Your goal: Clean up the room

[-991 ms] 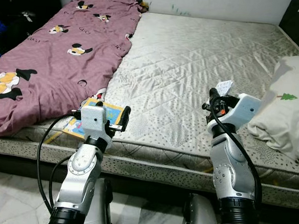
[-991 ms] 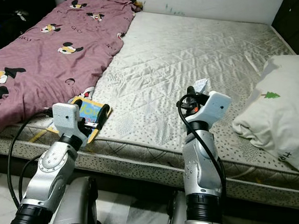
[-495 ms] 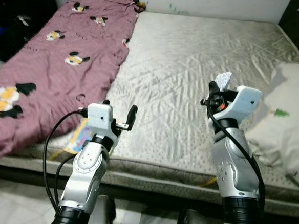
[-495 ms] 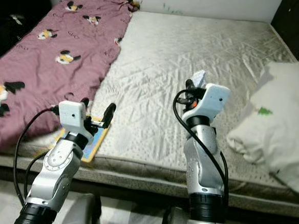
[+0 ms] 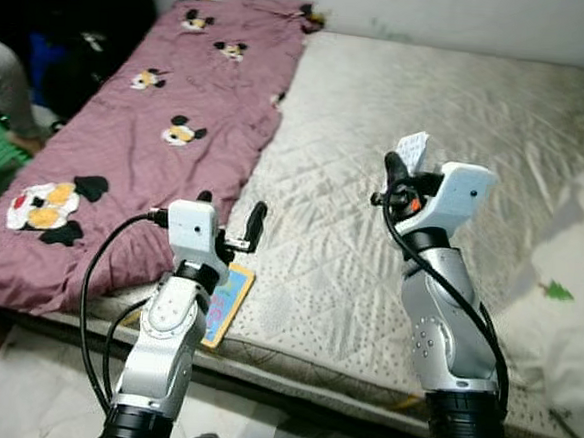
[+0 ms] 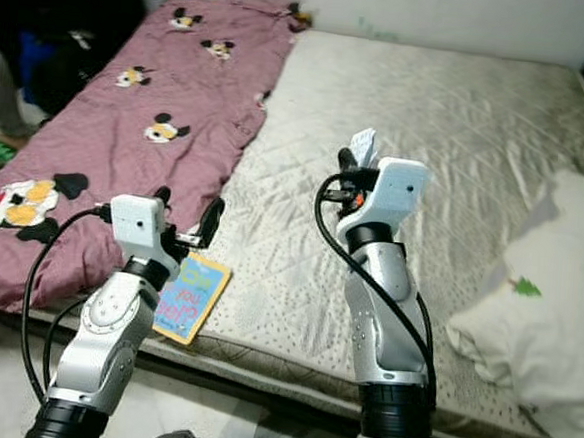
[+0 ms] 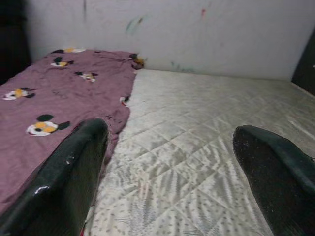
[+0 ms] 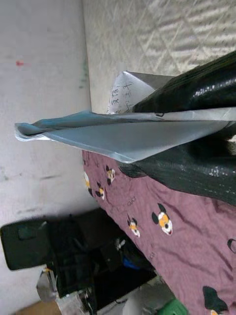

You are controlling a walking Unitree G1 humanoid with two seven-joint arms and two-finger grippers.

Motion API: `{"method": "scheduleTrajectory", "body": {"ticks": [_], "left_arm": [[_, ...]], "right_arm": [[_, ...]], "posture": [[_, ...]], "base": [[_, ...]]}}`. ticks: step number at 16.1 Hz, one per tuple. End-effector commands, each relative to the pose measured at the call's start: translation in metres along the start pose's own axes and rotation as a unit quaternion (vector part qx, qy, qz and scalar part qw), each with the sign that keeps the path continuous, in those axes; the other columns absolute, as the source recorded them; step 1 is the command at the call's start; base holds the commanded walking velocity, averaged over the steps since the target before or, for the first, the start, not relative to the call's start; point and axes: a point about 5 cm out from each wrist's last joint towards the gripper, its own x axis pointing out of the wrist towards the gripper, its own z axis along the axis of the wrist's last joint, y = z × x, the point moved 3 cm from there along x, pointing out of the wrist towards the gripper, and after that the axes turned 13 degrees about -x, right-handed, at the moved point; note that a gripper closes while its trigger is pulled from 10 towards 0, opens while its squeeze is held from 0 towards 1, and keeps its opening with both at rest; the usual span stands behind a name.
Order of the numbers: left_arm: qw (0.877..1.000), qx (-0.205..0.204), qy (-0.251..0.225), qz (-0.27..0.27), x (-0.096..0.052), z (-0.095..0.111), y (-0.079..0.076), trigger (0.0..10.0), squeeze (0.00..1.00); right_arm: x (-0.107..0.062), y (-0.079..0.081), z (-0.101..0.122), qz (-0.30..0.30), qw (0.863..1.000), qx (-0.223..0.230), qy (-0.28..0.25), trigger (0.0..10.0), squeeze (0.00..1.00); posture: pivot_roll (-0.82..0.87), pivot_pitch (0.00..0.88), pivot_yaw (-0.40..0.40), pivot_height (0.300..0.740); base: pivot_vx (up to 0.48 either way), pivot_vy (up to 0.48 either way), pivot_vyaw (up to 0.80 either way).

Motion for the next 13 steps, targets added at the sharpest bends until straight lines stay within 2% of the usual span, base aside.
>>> {"method": "scheduleTrajectory", "body": {"ticks": [1, 3, 4, 5, 6, 7, 8, 10, 11, 13], "left_arm": [[1.000, 0.008, 0.010, 0.008, -0.004, -0.003, 0.006, 10.0, 0.00], [1.000, 0.022, 0.009, 0.010, -0.002, -0.001, 0.006, 10.0, 0.00], [0.999, 0.043, 0.004, 0.015, 0.000, 0.001, 0.008, 10.0, 0.00], [0.999, 0.045, 0.006, 0.016, 0.001, 0.000, 0.009, 10.0, 0.00], [0.999, 0.032, 0.002, 0.031, 0.001, 0.000, 0.013, 10.0, 0.00], [0.999, 0.019, 0.000, 0.046, 0.001, 0.001, 0.017, 10.0, 0.00], [0.998, 0.028, -0.001, 0.063, 0.001, 0.003, 0.020, 10.0, 0.00], [0.998, 0.032, -0.004, 0.058, 0.000, 0.003, 0.019, 10.0, 0.00], [0.999, 0.027, -0.012, 0.045, 0.000, 0.004, 0.016, 10.0, 0.00], [0.997, 0.027, -0.013, 0.068, -0.002, 0.004, 0.021, 10.0, 0.00]], "right_arm": [[-0.001, 0.003, -0.003, 0.007, 1.000, -0.005, 0.007, 10.0, 0.00], [-0.001, -0.001, -0.008, 0.000, 1.000, -0.008, 0.013, 10.0, 0.00], [-0.001, 0.000, -0.012, -0.004, 1.000, 0.004, 0.021, 10.0, 0.00], [0.001, 0.003, -0.014, -0.003, 1.000, 0.006, 0.025, 10.0, 0.00], [0.002, 0.008, -0.016, 0.004, 1.000, 0.005, 0.030, 10.0, 0.00], [0.003, 0.011, -0.021, 0.002, 0.999, -0.001, 0.049, 10.0, 0.00], [0.001, 0.011, -0.033, -0.007, 0.997, -0.011, 0.081, 10.0, 0.00], [-0.003, 0.004, -0.047, -0.036, 0.992, -0.010, 0.117, 10.0, 0.00], [-0.008, -0.009, -0.059, -0.082, 0.984, -0.024, 0.153, 10.0, 0.00], [-0.010, -0.007, -0.058, -0.034, 0.991, -0.015, 0.128, 10.0, 0.00]], "posture": [[-0.04, 0.121, 0.031, 0.740], [-0.04, 0.122, 0.035, 0.740], [-0.04, 0.121, 0.036, 0.740], [-0.04, 0.119, 0.035, 0.740], [-0.04, 0.117, 0.031, 0.740], [-0.04, 0.115, 0.028, 0.740], [-0.04, 0.113, 0.025, 0.740], [-0.04, 0.110, 0.020, 0.740], [-0.04, 0.110, 0.020, 0.740], [-0.04, 0.105, 0.018, 0.740]], "base": [[0.000, 0.000, 0.00], [0.000, 0.000, 0.00], [0.000, 0.000, 0.00], [0.000, 0.000, 0.00], [0.000, 0.000, 0.00], [0.000, 0.000, 0.00], [0.000, 0.000, 0.00], [0.000, 0.000, 0.00], [0.000, 0.000, 0.00], [0.000, 0.000, 0.00]]}}
